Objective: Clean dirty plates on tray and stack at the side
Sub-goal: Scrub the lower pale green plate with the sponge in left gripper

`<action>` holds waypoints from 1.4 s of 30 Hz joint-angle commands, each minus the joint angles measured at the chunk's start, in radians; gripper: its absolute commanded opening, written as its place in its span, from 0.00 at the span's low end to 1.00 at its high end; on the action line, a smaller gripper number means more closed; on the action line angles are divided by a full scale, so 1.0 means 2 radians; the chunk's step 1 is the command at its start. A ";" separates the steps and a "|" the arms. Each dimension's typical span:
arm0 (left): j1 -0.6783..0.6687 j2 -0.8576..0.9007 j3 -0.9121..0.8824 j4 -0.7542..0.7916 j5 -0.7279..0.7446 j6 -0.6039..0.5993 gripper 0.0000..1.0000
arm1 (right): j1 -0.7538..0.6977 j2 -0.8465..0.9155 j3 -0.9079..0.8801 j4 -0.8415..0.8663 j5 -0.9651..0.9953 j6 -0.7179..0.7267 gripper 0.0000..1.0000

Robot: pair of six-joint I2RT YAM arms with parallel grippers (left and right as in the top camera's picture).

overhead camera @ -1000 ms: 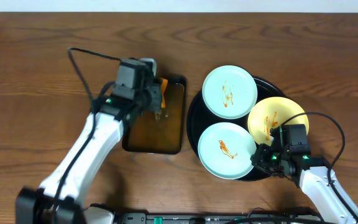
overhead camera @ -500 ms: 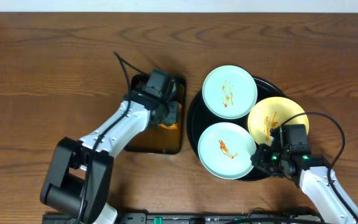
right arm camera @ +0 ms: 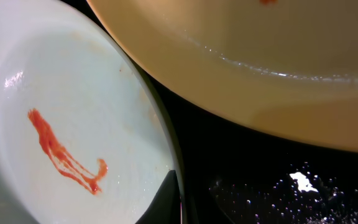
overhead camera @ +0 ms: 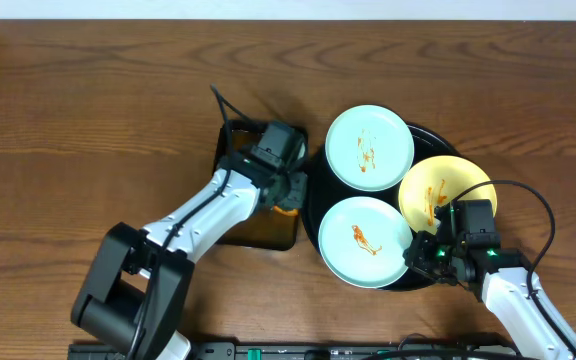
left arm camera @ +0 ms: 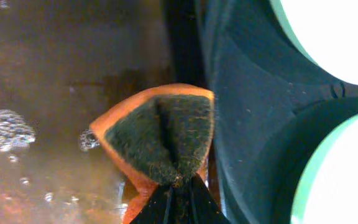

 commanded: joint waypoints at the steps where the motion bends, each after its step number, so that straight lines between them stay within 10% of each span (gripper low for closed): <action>1: -0.013 0.001 0.000 0.003 0.023 -0.001 0.08 | 0.003 0.001 -0.003 0.001 -0.003 0.003 0.04; 20: 0.004 -0.132 0.012 0.005 0.021 -0.031 0.07 | 0.003 0.001 -0.003 0.003 -0.003 0.003 0.01; 42: -0.214 0.008 0.010 0.129 0.072 -0.164 0.08 | 0.003 0.001 -0.003 0.001 -0.005 0.003 0.01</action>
